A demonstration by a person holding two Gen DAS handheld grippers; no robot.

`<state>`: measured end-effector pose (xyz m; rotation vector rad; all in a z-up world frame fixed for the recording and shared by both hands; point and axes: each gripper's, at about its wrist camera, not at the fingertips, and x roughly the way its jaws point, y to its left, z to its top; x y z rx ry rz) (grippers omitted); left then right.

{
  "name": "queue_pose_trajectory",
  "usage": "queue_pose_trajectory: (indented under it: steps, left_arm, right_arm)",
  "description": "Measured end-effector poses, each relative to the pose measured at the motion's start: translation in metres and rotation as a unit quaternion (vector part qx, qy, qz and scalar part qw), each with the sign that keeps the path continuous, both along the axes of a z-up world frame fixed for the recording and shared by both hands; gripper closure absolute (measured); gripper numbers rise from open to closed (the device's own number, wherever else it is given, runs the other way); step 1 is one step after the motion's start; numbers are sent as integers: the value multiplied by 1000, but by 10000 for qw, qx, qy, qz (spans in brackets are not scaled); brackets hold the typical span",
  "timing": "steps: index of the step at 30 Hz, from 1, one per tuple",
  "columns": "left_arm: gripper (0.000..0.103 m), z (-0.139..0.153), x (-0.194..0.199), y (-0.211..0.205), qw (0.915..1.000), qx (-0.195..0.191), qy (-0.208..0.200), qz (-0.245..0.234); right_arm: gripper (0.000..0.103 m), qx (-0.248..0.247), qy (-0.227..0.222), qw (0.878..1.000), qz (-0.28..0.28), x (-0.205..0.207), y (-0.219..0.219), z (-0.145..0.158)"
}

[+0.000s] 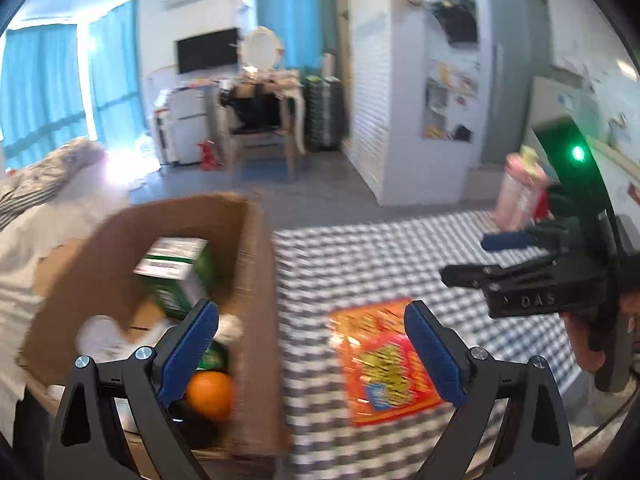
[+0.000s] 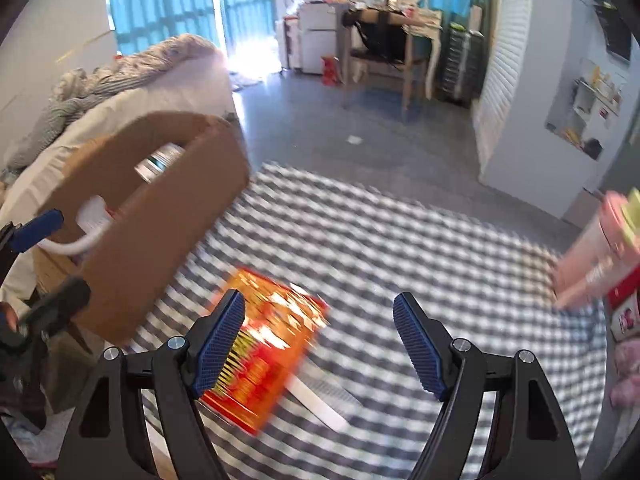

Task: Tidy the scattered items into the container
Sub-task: 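Grasp the orange heat-pack bag with the left tool while the right tool grasps the white comb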

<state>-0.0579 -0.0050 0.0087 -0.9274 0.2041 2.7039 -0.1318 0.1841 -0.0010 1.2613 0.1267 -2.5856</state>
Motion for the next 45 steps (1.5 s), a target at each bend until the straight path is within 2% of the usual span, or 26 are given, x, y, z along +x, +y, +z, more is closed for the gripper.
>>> queue_pose_trajectory:
  steps: [8,14,16,17,19,22,24,26,27,29,33,34,36,38,40,42,45]
  left_arm:
    - [7,-60,-5,68,9951,-342,-772,-508]
    - [7,-97,-18,77,9885,-231,-1459,-307]
    - [6,-109,-22,78,9853,-319,-1668,-190]
    - [1,-116,-23,78,9841,-421,-1721,-121]
    - [0,-120,-23,76,9859,-428,-1618,-63]
    - [0,-121,-24,73,9854,-341,-1667,-86]
    - [5,-120,-25,70,9847,-340,-1705,-103]
    - [30,-114,-24,67,9852,-336,-1675,-142]
    - [35,-110,-23,66,9855,-327,-1652,-197]
    - [68,-101,-22,67,9855,-253,-1635,-377]
    - [75,-97,-20,66,9855,-358,-1613,-378]
    - [80,-96,-20,64,9858,-335,-1602,-362]
    - [83,-87,-17,61,9881,-313,-1463,-366]
    - [90,-77,-16,60,9903,-309,-1302,-381]
    - [92,-65,-16,56,9927,-318,-1107,-356]
    - [94,-54,-15,50,9947,-305,-932,-297]
    - [96,-43,-18,40,9963,-263,-799,-161]
  right_arm:
    - [27,-193,-81,9993,-305,17,52,-9]
    - [27,-323,-182,9980,-503,21,79,-20]
    - [27,-395,-194,9975,-550,22,85,-22]
    - [27,-434,-198,9972,-572,22,87,-23]
    - [27,-503,-224,9969,-568,22,89,-25]
    - [27,-510,-265,9972,-479,22,85,-29]
    - [27,-489,-289,9976,-395,21,81,-32]
    - [27,-470,-297,9979,-320,20,75,-32]
    - [27,-465,-297,9981,-287,21,73,-33]
    - [27,-430,-292,9984,-216,23,68,-33]
    - [27,-396,-277,9987,-149,25,62,-33]
    - [27,-393,-276,9988,-134,25,60,-33]
    - [27,-361,-281,9989,-102,25,58,-33]
    - [27,-308,-289,9991,-45,26,53,-33]
    - [28,-229,-297,9993,55,26,47,-35]
    - [41,-153,-320,9991,222,27,39,-38]
    - [48,-150,-457,9978,449,26,26,-47]
